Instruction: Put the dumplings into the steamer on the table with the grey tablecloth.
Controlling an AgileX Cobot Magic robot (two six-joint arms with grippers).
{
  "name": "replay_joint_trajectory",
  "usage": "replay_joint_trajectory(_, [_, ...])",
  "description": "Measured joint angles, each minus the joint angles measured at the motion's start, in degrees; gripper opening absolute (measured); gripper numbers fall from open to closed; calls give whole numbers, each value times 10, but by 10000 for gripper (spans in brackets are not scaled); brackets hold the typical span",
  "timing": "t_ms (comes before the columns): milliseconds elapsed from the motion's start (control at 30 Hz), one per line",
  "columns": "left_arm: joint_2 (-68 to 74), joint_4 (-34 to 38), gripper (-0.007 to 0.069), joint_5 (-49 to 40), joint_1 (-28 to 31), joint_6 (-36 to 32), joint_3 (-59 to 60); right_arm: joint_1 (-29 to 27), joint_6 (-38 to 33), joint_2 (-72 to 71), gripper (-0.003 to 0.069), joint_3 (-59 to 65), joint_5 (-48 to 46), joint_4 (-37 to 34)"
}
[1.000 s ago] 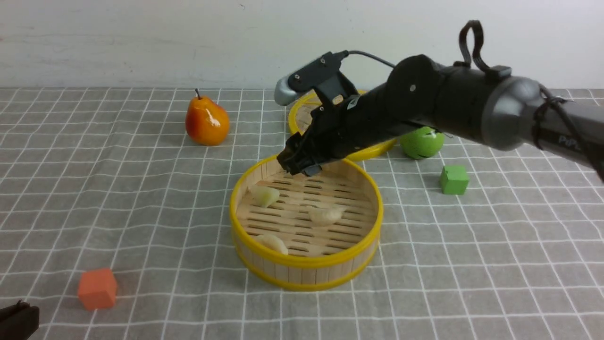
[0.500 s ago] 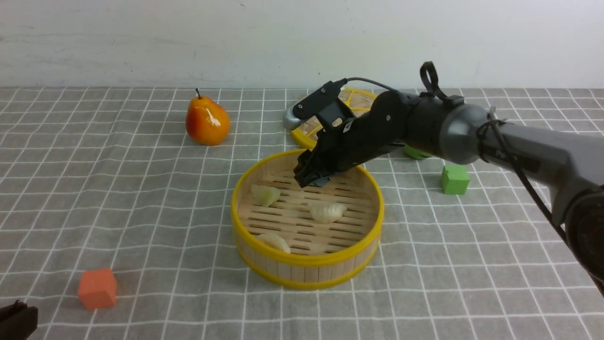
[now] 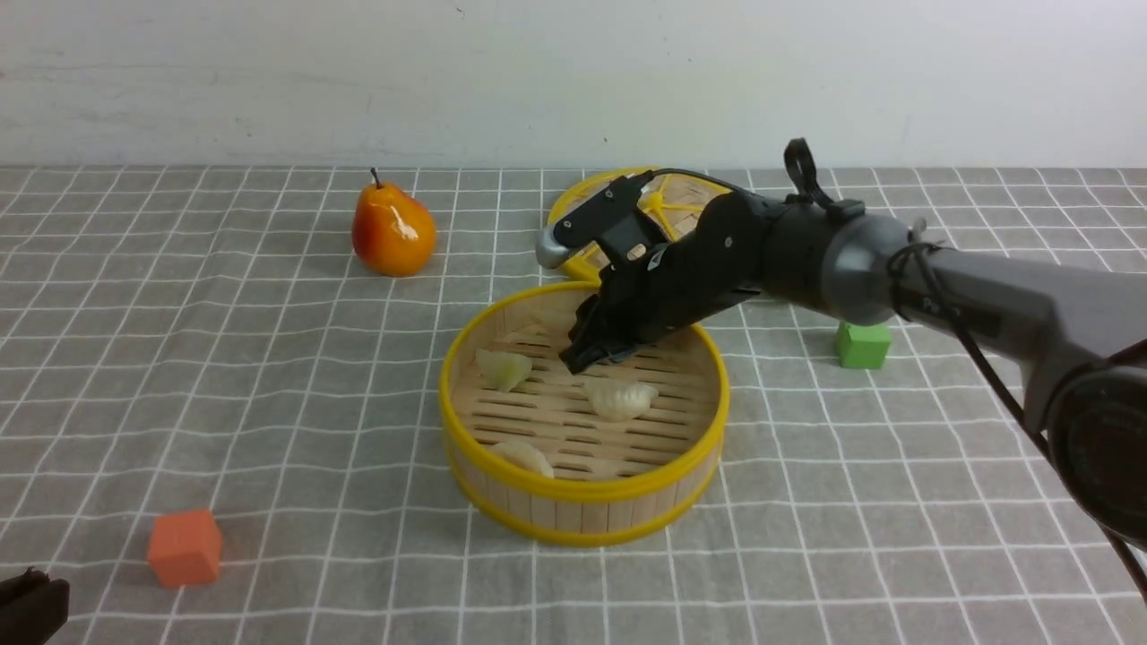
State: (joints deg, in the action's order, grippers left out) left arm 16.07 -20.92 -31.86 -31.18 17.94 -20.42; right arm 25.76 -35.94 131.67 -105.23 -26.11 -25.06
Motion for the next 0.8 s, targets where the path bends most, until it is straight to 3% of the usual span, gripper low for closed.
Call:
replay_joint_trajectory(100, [0,0,38,0,0,0,0,0,0,-9,1,0,-34,2])
replay_joint_trajectory(167, [0,0,38,0,0,0,0,0,0,-17,-17,0,-51,2])
replay_joint_trajectory(367, [0,0,38,0,0,0,0,0,0,-56,-2,0,-98,23])
replay_joint_trajectory(533, [0,0,39,0,0,0,0,0,19,-122,39,0,-150,79])
replay_joint_trajectory(800, [0,7,49,23,0,66,0,0,171,-338,51,6,-270,256])
